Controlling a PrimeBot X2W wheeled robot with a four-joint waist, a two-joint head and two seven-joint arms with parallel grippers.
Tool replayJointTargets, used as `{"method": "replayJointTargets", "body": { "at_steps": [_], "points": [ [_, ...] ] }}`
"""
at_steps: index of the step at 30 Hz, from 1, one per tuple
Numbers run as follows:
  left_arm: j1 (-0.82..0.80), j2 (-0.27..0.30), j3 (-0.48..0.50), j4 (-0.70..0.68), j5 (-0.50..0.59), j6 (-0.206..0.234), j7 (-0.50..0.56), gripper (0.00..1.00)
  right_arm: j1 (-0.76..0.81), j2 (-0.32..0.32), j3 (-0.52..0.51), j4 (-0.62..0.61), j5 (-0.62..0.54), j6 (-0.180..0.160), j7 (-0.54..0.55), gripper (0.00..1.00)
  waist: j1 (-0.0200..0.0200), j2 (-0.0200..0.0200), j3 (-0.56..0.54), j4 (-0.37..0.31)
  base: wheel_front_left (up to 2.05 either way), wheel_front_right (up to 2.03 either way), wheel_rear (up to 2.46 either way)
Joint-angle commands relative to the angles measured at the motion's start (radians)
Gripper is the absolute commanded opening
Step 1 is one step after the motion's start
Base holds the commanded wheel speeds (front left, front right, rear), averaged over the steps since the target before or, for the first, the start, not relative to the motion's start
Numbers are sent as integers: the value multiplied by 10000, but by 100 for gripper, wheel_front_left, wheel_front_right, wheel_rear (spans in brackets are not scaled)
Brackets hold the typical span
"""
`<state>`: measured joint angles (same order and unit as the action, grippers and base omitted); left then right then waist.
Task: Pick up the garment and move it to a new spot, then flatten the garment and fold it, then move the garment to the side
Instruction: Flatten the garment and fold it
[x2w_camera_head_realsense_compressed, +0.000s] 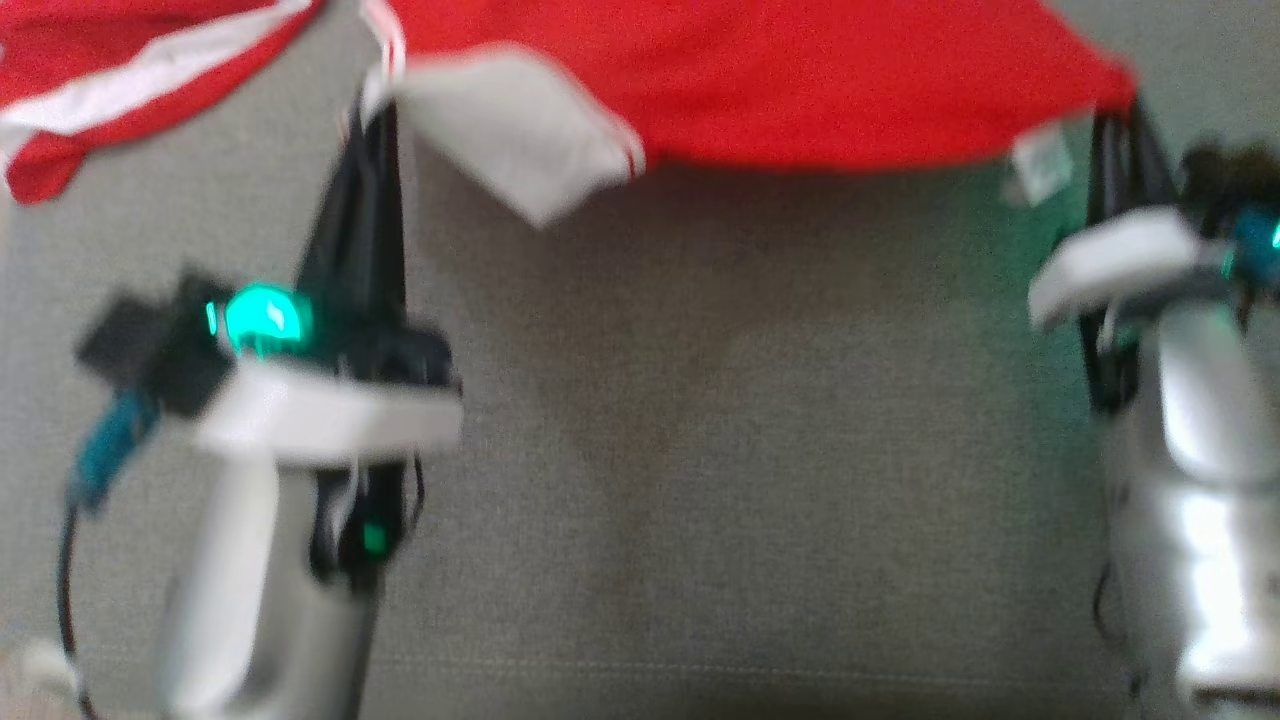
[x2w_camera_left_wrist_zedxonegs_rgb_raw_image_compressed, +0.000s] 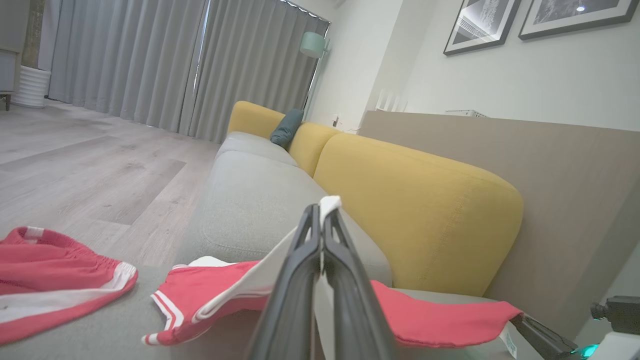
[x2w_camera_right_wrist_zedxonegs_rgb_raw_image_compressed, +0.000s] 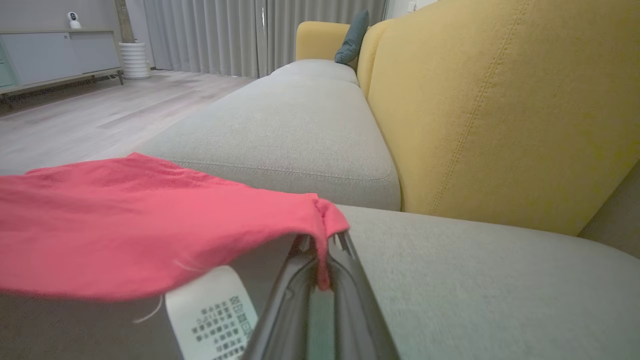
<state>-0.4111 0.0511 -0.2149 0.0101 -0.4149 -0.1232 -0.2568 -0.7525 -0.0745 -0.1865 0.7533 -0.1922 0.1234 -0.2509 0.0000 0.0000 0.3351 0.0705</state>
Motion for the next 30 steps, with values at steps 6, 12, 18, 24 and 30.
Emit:
{"method": "replayJointTargets", "body": {
  "at_steps": [6,12,18,24,30],
  "points": [
    [2501,239,178,-1889,-83,267,-40,0,2769,193,390,-2208,765,73,-108,0,0,0,-1325,-33,0,0,0],
    [4846,273,-28,-3304,-96,747,139,0,5766,230,201,-4703,1340,73,50,0,0,0,-2085,-79,0,0,0],
    [6489,313,-232,-4145,-110,1095,284,0,7709,239,295,-6538,1673,73,734,0,0,0,-2303,-336,0,0,0],
    [7090,353,-253,-4200,-231,1208,340,0,8714,241,550,-7172,1868,73,1440,0,0,0,-2232,-471,0,0,0],
    [6498,365,-158,-3240,-398,1033,287,0,8474,241,990,-6810,1601,73,2081,0,0,0,-2026,-493,0,0,0]
  ]
}}
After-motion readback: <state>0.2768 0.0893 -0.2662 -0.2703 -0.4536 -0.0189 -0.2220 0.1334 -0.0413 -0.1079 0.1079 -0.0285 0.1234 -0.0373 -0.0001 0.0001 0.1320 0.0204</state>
